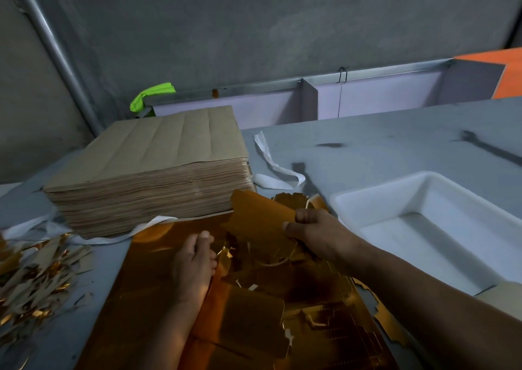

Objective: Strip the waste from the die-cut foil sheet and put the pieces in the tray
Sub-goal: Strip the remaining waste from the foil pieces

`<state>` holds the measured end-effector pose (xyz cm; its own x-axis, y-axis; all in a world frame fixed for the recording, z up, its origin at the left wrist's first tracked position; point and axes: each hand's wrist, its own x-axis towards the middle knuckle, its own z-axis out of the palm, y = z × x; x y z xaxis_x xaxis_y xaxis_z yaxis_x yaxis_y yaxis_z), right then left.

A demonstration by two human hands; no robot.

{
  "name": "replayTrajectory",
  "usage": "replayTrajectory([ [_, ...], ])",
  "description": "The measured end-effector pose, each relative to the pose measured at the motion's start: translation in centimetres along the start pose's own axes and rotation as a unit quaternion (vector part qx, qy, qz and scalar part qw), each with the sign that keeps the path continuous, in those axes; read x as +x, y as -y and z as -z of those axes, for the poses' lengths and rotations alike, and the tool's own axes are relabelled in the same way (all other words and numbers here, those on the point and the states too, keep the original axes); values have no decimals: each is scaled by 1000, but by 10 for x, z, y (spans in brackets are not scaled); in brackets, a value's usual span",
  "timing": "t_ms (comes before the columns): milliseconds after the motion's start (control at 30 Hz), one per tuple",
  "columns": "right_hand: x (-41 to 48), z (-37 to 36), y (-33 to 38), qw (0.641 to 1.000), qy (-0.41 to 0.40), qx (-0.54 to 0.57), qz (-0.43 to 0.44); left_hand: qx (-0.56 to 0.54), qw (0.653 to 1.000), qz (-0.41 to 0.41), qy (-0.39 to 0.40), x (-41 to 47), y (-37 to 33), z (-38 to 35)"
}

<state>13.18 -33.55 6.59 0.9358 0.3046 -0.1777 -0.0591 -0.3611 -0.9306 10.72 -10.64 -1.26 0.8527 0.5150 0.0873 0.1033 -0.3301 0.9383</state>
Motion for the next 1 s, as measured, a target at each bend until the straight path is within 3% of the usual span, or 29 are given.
replayTrajectory([
  [233,1,2,-1,1000,-6,-12,1,-36,998,45,28,7,-9,3],
  [400,2,1,-2,1000,-13,-20,6,-34,999,30,28,6,-36,4],
  [600,3,2,-3,1000,-5,6,16,-28,975,66,209,-9,-67,-4],
  [700,3,2,-5,1000,-6,22,16,-43,962,85,257,-16,-73,-12],
  [867,5,2,-6,1000,-4,26,12,-111,950,88,278,-17,-75,-22],
  [1000,5,0,-6,999,46,21,-6,-126,964,78,221,-9,-80,-24],
])
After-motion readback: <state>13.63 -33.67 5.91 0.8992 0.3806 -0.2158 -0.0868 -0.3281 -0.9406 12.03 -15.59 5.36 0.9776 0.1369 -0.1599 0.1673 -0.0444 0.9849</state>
